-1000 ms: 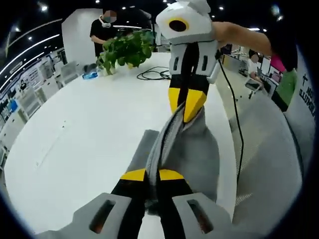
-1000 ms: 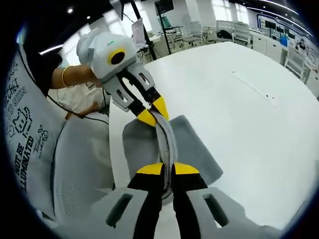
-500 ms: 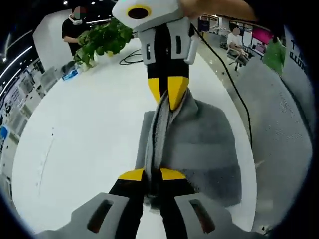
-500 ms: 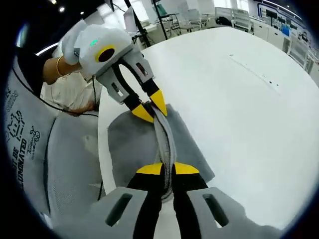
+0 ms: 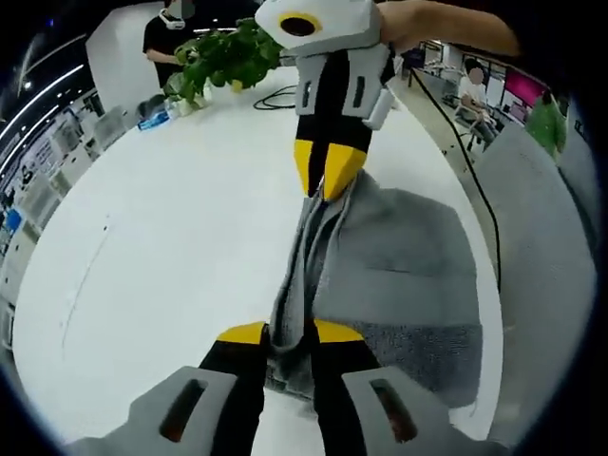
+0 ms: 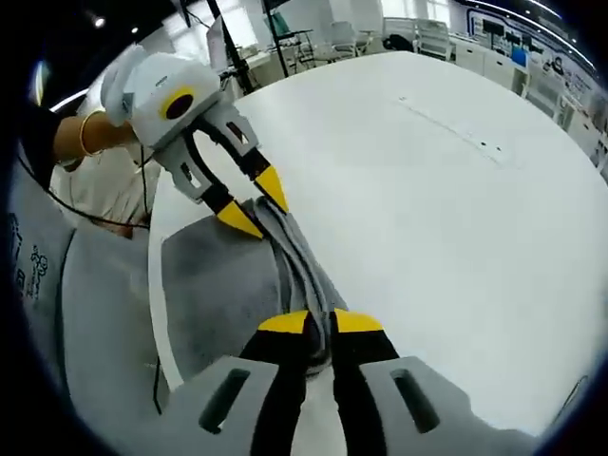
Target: Fold the towel on the table until its edges align and the towel forms a compact rectangular stack.
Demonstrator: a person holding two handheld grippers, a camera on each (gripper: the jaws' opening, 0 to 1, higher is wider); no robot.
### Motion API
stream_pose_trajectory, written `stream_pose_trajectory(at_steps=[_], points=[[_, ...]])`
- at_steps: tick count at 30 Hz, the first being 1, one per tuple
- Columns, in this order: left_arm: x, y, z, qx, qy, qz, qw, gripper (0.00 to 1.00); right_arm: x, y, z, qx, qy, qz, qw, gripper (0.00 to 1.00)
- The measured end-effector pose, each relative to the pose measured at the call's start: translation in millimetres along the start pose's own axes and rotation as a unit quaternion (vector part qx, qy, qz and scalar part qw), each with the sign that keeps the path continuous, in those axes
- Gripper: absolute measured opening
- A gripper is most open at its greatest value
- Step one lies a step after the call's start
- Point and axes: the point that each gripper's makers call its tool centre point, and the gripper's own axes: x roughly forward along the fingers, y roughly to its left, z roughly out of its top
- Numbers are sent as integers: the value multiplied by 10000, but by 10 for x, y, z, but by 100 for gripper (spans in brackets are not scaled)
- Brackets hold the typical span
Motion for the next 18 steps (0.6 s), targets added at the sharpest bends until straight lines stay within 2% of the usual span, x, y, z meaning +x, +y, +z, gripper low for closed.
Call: stream_pose_trajectory(at_steps=[2,4,5,6,7,9,14,18], points=[[-38,82,5,11,5,259,9997,15,-38,-6,8,29,-55,-10,10000,9],[-84,142,-5,-28,29,388,9992,16,-67,17,13,31,-95,16,9999,10],[-115,160,5,-160,-27,410,9990,16,-75,22,14,19,-109,14,9999,13],[-137,168,11,-248,-64,426,9988,16,-89,18,18,20,-139,-30,9999,23],[-236,227,17,-588,-197,660,9959,18,-124,-12,16,92,-220,-166,9996,23],[-277,205,6,-795,-266,675,9942,20,-139,-5,17,196,-304,-169,9992,23],[-318,105,-48,-914,-389,720,9924,26,-155,69,-39,338,-370,-109,9987,25],[-300,44,-196,-1218,-324,795,9888,27,-143,97,-135,458,-350,-115,9983,27]])
